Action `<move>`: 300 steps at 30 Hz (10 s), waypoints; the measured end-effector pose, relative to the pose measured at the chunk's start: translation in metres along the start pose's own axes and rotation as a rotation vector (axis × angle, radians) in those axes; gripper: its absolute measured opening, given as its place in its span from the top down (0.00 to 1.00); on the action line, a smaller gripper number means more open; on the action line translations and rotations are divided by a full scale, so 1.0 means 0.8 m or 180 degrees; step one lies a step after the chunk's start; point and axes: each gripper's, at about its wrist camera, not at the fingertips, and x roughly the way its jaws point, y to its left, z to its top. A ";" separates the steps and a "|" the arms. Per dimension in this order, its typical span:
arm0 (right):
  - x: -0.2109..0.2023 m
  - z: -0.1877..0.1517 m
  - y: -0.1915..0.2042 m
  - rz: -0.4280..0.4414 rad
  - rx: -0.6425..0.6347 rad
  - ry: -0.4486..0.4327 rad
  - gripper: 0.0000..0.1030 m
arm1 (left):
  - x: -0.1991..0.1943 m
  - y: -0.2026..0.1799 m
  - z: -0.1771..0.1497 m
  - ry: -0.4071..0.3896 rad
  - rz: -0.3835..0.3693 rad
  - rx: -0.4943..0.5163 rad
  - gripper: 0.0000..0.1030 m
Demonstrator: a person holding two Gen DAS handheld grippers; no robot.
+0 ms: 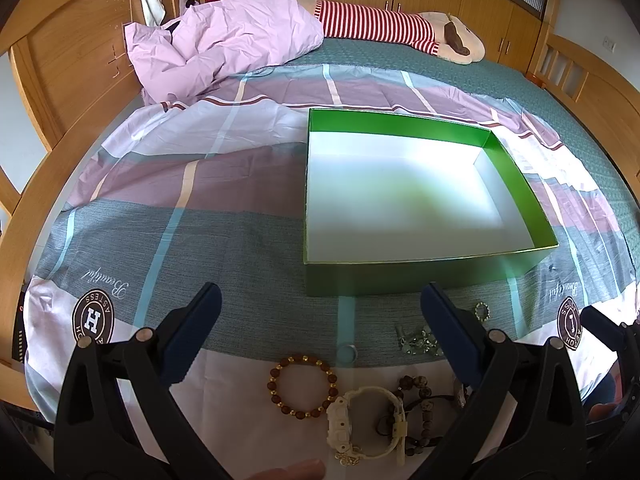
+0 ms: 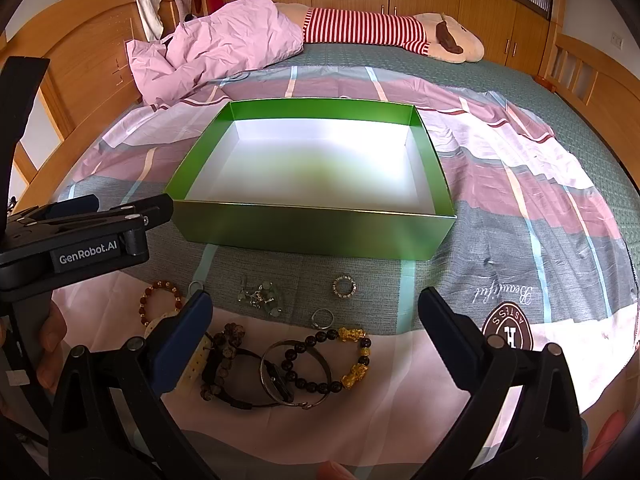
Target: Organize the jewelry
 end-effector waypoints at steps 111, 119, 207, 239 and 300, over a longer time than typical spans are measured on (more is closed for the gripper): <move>0.021 -0.041 0.021 0.0392 -0.0603 0.0387 0.62 | 0.089 -0.007 -0.067 0.1370 -0.0611 0.0371 0.75; 0.062 -0.047 0.009 0.0230 -0.0442 0.0640 0.86 | 0.102 -0.011 -0.062 0.1411 -0.0622 0.0324 0.75; 0.047 0.102 -0.076 0.0354 0.0302 -0.0316 0.89 | 0.071 0.002 0.088 0.0024 -0.0989 -0.0327 0.81; 0.052 -0.037 -0.032 0.0382 -0.0272 0.0541 0.78 | 0.110 -0.105 -0.082 0.1396 -0.0691 0.0782 0.63; 0.037 -0.041 -0.016 0.0408 -0.0374 0.0439 0.66 | 0.075 -0.053 -0.042 0.0994 -0.0818 0.0411 0.89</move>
